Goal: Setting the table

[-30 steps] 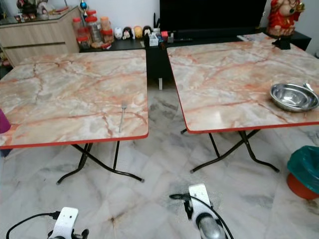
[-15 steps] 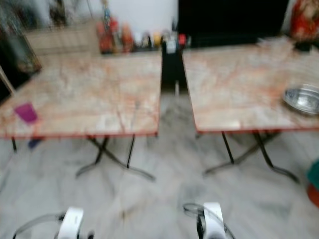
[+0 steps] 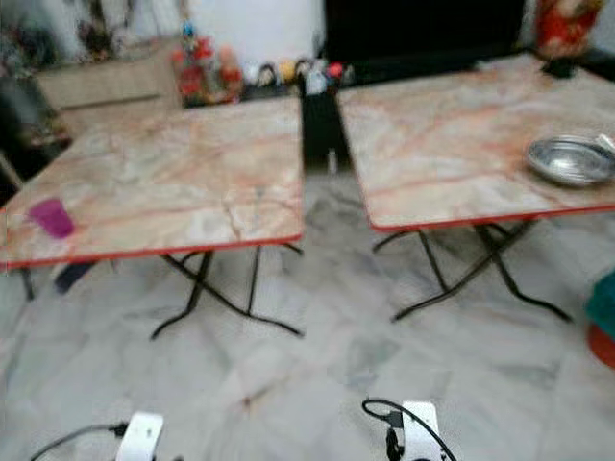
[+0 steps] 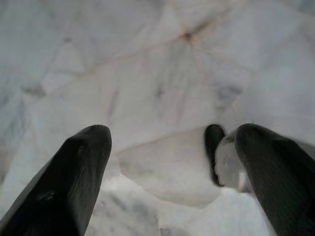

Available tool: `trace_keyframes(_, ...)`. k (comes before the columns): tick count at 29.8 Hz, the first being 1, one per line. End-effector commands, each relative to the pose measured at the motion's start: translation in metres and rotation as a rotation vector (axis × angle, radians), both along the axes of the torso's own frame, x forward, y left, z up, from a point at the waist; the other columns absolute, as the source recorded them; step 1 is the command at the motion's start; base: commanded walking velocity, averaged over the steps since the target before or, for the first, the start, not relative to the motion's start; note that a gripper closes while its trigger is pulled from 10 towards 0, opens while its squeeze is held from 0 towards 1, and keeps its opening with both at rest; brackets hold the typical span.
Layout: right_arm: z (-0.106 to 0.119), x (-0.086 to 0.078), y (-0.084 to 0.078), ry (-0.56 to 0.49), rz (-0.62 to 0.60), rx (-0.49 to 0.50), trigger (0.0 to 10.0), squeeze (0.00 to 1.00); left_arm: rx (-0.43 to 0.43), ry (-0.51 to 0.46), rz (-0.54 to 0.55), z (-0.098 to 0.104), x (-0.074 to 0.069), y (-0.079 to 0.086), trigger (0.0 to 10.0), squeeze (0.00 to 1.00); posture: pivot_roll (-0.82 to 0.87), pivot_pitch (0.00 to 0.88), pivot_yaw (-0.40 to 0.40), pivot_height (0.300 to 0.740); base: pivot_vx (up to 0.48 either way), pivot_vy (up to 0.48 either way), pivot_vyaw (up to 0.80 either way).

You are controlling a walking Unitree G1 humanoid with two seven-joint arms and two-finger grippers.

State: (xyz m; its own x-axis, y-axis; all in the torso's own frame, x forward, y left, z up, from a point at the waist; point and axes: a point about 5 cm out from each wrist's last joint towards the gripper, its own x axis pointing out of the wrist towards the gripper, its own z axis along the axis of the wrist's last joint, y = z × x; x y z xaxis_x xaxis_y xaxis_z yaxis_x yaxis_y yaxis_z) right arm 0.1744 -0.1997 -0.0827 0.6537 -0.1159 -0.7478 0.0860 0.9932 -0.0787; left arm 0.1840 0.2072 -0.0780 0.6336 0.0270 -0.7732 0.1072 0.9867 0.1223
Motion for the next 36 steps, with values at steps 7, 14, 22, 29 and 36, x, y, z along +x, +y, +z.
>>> trace_keyframes(7, 0.0017, 0.0047, 0.0077, -0.03, -0.008, 0.018, 10.0, 0.0, 0.016, 0.001, 0.018, 0.0014, 0.0001, 0.008, 10.0, 0.0, -0.02, 0.0, 0.092, 0.736, 0.0, 0.366, 0.0)
trace_keyframes(14, 0.0021, 0.0051, 0.0082, -0.04, -0.016, 0.025, 10.0, 0.0, 0.019, 0.004, 0.017, 0.0013, -0.0004, 0.0088, 10.0, 0.0, -0.02, 0.002, 0.094, 0.736, 0.0, 0.372, 0.0)
trace_keyframes(22, 0.0023, 0.0055, 0.0071, -0.038, -0.021, 0.022, 10.0, 0.0, 0.021, 0.004, 0.013, 0.0015, 0.0001, 0.0085, 10.0, 0.0, -0.02, 0.0, 0.094, 0.736, 0.0, 0.373, 0.0)
trace_keyframes(29, 0.0036, 0.008, 0.0061, -0.045, -0.021, 0.019, 10.0, 0.0, 0.021, 0.005, 0.006, 0.001, -0.0002, 0.0069, 10.0, 0.0, -0.02, 0.0, 0.093, 0.736, 0.0, 0.3, 0.0)
trace_keyframes(36, 0.0059, 0.0116, 0.006, -0.064, -0.015, 0.011, 10.0, 0.0, 0.003, -0.001, 0.006, 0.0004, -0.0006, 0.0034, 10.0, 0.0, -0.03, 0.0, 0.095, 0.736, 0.0, 0.0, 0.0)
